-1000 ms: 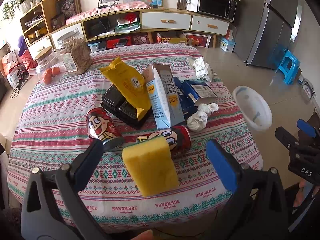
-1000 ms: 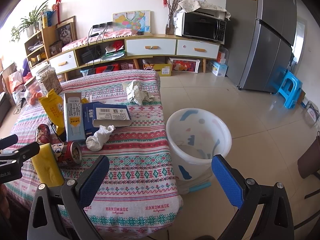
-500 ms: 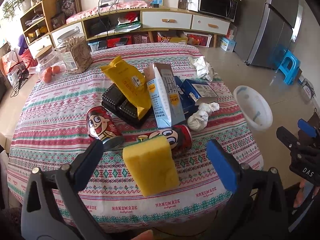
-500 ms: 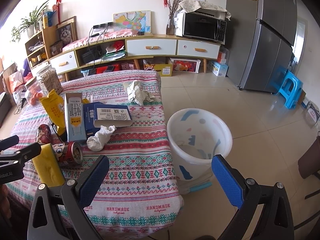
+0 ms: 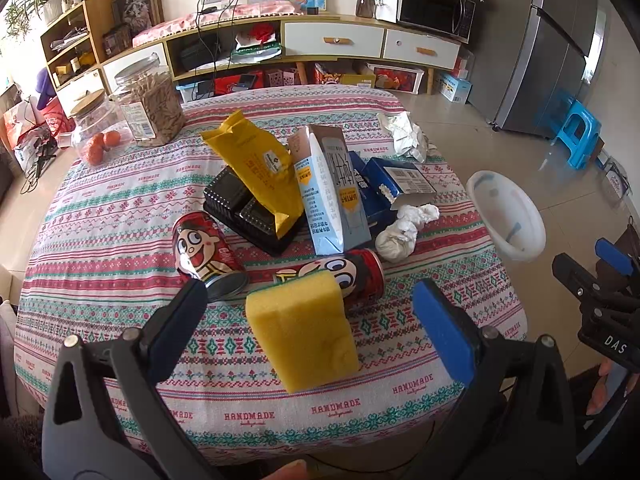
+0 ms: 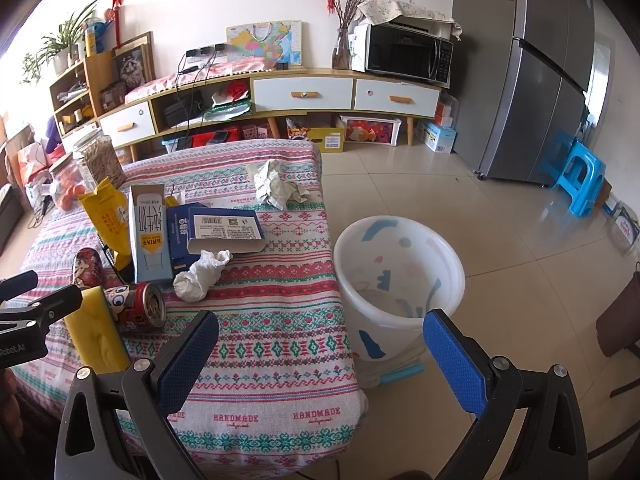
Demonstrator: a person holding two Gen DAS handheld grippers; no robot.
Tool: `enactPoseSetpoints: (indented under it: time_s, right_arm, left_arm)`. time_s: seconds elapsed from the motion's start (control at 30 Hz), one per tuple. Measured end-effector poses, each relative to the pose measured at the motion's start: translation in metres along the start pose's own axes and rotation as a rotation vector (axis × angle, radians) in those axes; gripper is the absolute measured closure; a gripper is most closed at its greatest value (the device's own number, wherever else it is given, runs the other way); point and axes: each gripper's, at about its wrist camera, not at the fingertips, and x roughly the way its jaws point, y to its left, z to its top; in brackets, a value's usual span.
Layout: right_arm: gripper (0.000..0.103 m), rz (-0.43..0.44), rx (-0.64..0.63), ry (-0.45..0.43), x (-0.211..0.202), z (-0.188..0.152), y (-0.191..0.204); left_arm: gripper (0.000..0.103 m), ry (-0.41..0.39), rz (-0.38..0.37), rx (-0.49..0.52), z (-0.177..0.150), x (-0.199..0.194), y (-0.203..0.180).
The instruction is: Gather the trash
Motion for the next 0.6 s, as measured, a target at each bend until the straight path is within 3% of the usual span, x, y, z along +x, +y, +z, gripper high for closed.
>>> enactPoseSetpoints:
  time_s: [0.6]
  right_arm:
    - [0.000, 0.000, -0.002, -0.001, 0.0006, 0.0004, -0.0011]
  left_arm:
    - [0.001, -0.002, -0.001, -0.002, -0.0001, 0.0001, 0.0013]
